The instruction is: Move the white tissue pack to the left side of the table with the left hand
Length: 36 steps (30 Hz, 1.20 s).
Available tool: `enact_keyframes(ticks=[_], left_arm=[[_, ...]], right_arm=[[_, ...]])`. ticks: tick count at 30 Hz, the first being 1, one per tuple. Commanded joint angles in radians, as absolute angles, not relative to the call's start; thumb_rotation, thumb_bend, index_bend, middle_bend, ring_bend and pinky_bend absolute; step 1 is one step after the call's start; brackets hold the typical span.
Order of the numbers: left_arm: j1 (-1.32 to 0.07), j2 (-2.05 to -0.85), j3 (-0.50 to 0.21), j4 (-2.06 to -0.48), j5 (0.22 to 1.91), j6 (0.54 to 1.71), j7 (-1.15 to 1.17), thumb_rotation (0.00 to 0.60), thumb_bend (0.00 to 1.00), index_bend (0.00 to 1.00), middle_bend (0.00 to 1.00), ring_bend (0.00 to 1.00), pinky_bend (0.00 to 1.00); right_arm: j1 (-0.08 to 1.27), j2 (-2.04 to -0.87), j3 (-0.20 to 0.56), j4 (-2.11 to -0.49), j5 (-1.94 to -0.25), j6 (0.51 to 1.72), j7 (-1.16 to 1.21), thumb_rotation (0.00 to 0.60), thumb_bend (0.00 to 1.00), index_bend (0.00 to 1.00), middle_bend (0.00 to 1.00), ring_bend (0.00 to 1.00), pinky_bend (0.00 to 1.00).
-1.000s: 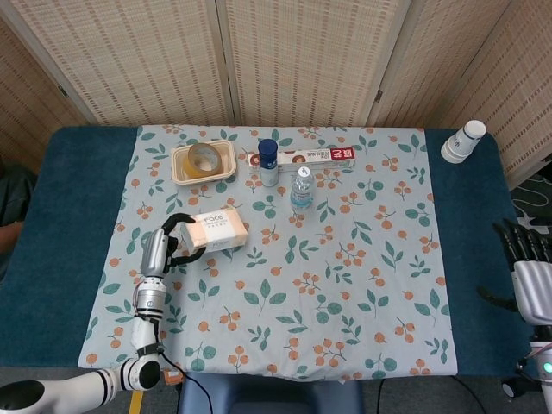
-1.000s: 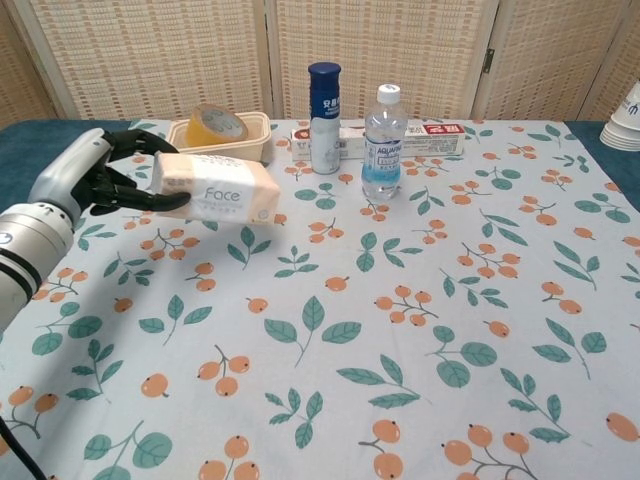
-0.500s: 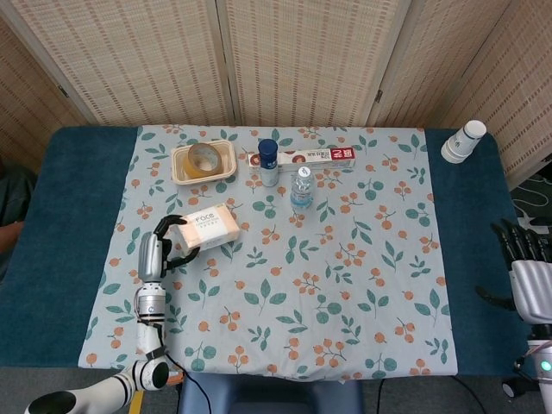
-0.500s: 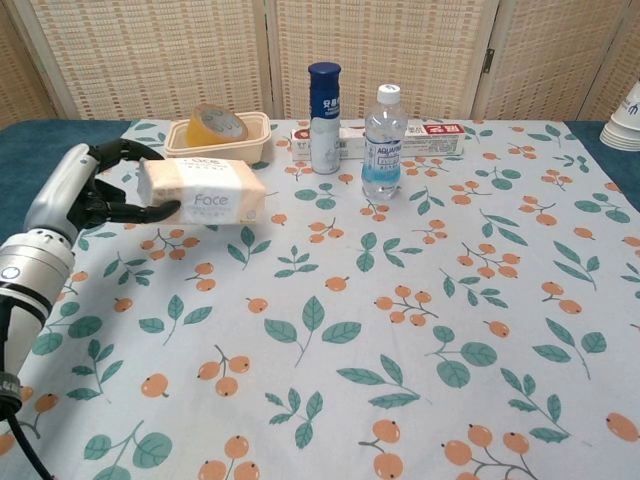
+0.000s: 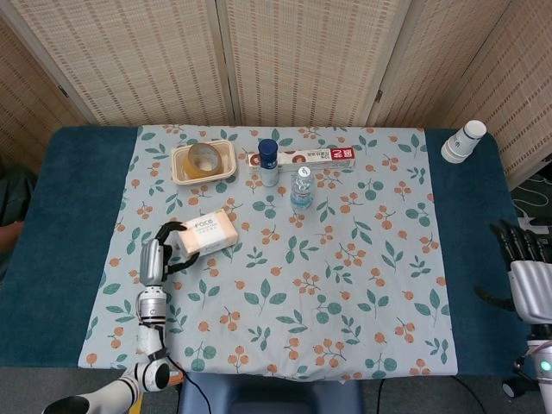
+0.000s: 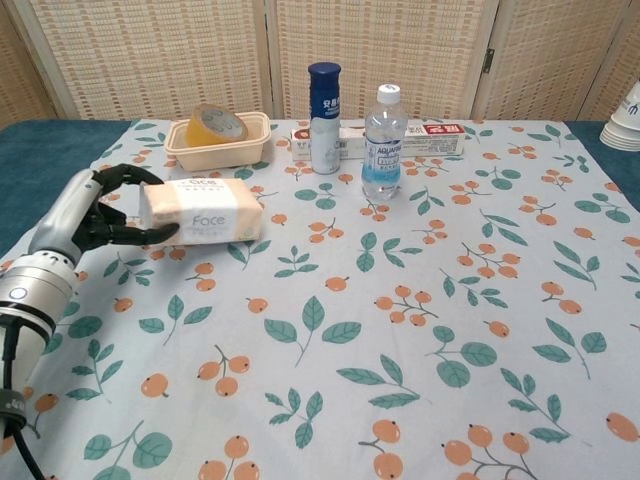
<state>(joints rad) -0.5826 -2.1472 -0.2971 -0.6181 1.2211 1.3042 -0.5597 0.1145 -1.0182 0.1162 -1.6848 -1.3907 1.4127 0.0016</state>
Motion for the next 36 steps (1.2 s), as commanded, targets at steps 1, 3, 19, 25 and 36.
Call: enact_keyframes(ticks=[1,3,19,25,36], left_arm=[[-0.576,-2.161,-0.293,-0.589,1.233,1.294,-0.578,0.600,0.31,0.68,0.81,1.00,1.00],[-0.574,-2.164,-0.295,-0.578,1.238,1.293,-0.587,0.600,0.31,0.65,0.79,1.00,1.00],[-0.561,-2.073,-0.246,-0.661,1.326,1.263,-0.663,0.600,0.14,0.00,0.24,0.98,1.00],[-0.552,-2.026,-0.245,-0.726,1.338,1.265,-0.660,0.600,0.12,0.00,0.17,0.95,1.00],[-0.530,-1.948,-0.261,-0.815,1.346,1.289,-0.652,0.600,0.12,0.00,0.12,0.93,1.00]], right_arm=[[0.115,-1.018,0.116,-1.685,-1.391,1.412,0.002,0.600,0.09,0.01,0.00,0.00,0.00],[0.116,-1.018,0.115,-1.685,-1.391,1.409,0.001,0.600,0.09,0.01,0.00,0.00,0.00],[0.115,-1.013,0.115,-1.689,-1.395,1.413,0.010,0.600,0.09,0.03,0.00,0.00,0.00],[0.114,-1.012,0.114,-1.690,-1.402,1.417,0.015,0.600,0.09,0.03,0.00,0.00,0.00],[0.110,-1.010,0.113,-1.690,-1.410,1.427,0.023,0.600,0.09,0.03,0.00,0.00,0.00]])
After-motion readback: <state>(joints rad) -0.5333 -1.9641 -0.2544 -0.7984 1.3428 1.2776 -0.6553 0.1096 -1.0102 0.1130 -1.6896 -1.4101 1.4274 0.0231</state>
